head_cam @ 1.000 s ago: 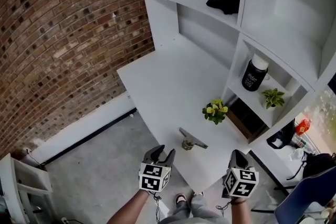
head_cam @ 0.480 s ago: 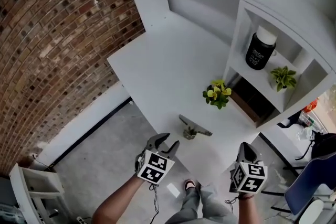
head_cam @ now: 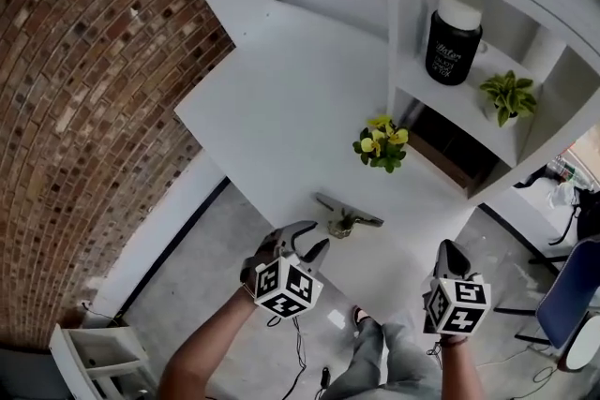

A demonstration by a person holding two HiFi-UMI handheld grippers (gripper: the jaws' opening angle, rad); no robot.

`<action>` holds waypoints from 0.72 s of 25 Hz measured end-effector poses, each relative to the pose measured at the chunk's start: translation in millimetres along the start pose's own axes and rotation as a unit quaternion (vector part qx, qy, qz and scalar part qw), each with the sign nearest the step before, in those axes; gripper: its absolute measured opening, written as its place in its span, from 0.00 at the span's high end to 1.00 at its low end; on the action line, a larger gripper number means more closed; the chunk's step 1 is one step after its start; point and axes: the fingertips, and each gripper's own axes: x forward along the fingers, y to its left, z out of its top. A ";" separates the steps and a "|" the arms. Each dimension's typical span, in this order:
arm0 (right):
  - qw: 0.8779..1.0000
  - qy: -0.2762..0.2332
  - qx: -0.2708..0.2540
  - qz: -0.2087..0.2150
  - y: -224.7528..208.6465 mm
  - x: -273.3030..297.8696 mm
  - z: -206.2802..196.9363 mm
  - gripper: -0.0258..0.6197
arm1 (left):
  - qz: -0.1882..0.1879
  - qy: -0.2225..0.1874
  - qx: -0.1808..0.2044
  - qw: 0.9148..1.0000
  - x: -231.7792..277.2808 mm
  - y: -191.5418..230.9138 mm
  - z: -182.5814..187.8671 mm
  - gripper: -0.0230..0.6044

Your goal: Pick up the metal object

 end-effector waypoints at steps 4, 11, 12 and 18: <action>1.000 0.004 0.010 -0.006 -7.9 3.1 -9.3 0.96 | -0.021 0.013 0.081 0.996 17.1 -5.8 4.1 0.71; 0.999 0.008 0.028 -0.014 -17.2 8.9 -21.6 0.96 | -0.050 0.043 0.195 0.979 41.5 -17.8 1.6 0.71; 0.999 0.009 0.030 -0.015 -18.7 9.6 -23.5 0.96 | -0.049 0.045 0.213 0.975 44.1 -18.5 1.2 0.71; 0.999 0.018 0.038 -0.020 -25.6 16.3 -33.8 0.96 | -0.050 0.057 0.297 0.952 59.9 -20.1 -4.4 0.74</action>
